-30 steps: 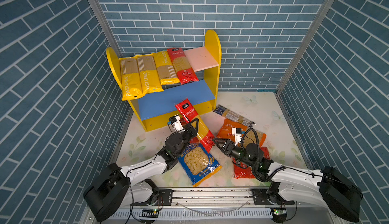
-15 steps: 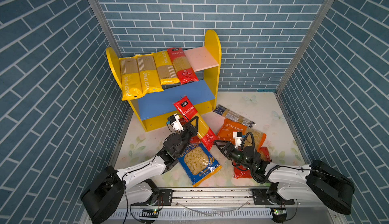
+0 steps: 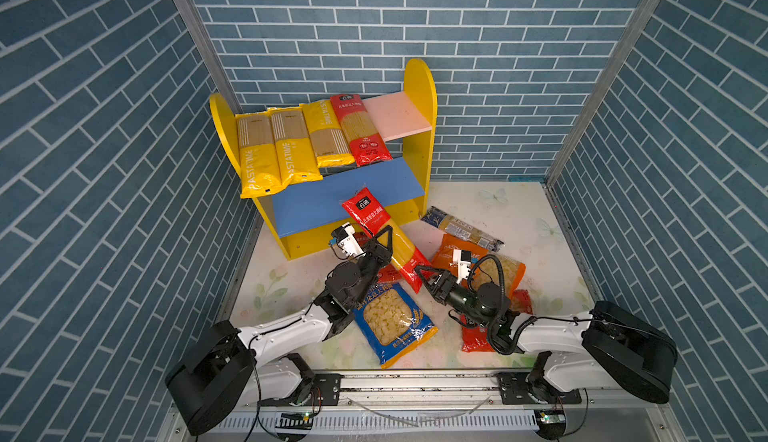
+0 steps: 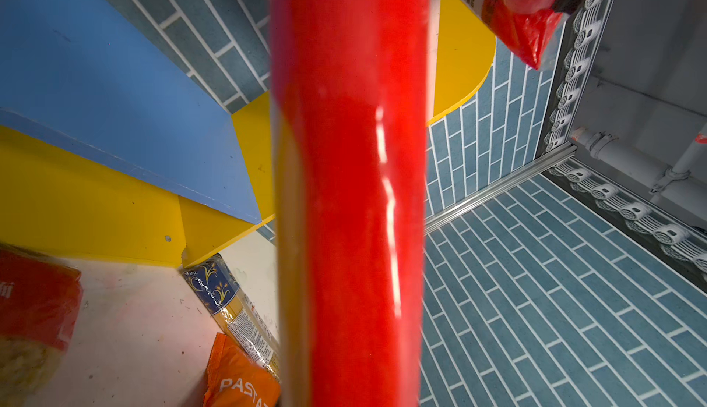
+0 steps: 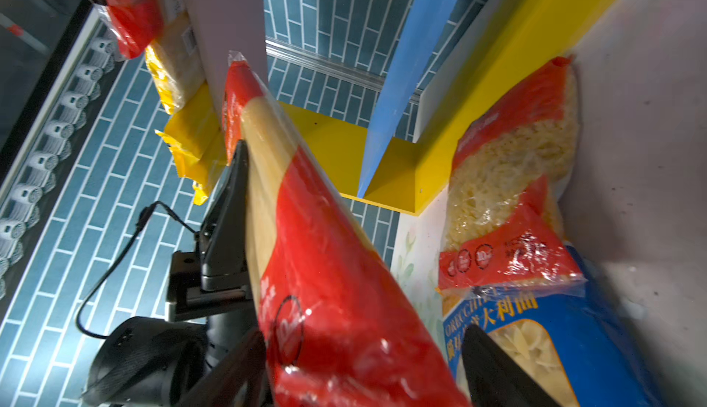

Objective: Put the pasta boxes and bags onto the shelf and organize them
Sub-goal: 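Tilt the pack toward the shelf with the right gripper while the left releases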

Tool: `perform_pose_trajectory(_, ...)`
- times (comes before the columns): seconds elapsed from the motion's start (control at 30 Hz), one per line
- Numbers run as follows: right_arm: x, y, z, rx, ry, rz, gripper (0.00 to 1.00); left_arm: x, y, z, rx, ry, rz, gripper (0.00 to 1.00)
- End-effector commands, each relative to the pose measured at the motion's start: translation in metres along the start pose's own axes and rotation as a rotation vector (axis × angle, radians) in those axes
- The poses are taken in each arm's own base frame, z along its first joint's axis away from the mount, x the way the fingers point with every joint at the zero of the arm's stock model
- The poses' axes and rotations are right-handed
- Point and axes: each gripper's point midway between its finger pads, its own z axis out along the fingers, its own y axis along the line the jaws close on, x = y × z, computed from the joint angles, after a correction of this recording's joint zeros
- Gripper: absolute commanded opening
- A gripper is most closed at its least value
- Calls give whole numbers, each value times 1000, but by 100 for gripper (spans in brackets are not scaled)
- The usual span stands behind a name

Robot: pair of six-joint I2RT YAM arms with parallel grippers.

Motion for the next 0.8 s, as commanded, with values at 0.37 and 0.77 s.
perform_pose_trajectory(0.37, -15, 70, 23, -243, -58, -10, 53, -25, -49, -3, 198, -90, -147, 9)
perform_pose_trajectory(0.77, -31, 76, 2, -228, -147, -40, 15, -14, -41, -3, 142, -24, -119, 55)
